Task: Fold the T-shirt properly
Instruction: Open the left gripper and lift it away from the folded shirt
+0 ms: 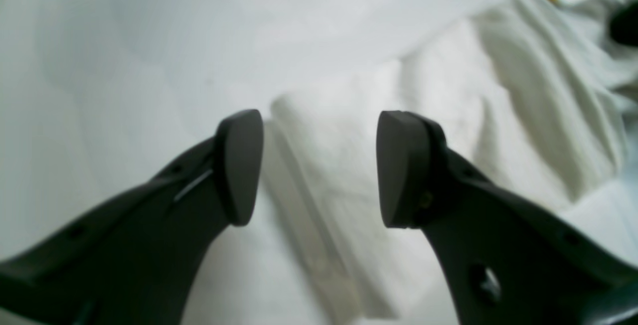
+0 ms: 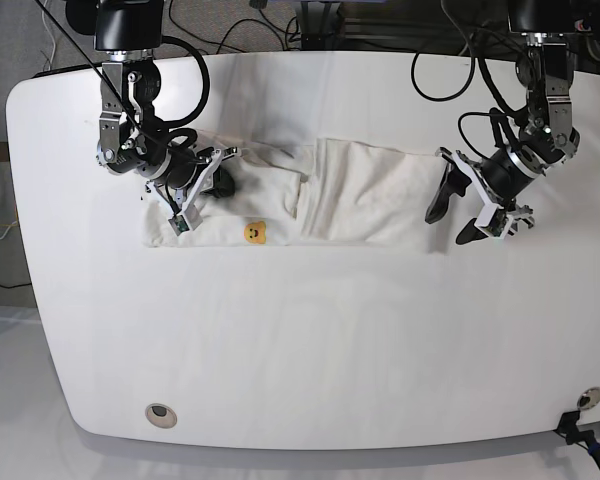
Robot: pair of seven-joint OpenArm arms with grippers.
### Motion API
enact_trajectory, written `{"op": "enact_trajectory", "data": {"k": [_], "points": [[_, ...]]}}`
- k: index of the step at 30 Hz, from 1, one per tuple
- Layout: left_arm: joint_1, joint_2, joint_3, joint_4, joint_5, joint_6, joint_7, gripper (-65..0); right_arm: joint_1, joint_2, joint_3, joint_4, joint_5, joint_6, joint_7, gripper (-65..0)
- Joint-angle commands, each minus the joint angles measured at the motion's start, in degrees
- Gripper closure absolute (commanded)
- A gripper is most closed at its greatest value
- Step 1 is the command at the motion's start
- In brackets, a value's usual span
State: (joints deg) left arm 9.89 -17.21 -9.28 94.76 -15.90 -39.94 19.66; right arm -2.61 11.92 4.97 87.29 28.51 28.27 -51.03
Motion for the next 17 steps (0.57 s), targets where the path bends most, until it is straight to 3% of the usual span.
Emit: {"op": "enact_trajectory", "data": {"k": [1, 4, 17], "points": [[-0.6, -0.7, -0.2, -1.3, -0.8, -0.1, -0.7, -29.1, 0.5, 0.4, 0.2, 0.6, -0.2, -0.3, -0.4, 0.0], [-0.6, -0.7, -0.1, -2.6, -0.8, -0.1, -0.7, -1.5, 0.5, 0.4, 0.2, 0.6, -0.2, -0.3, -0.4, 0.0], [-1.8, -0.3, 3.7, -7.7, -0.8, -0.1, -0.7, 0.0, 0.5, 0.4, 0.2, 0.6, -0.2, -0.3, -0.4, 0.0]]}}
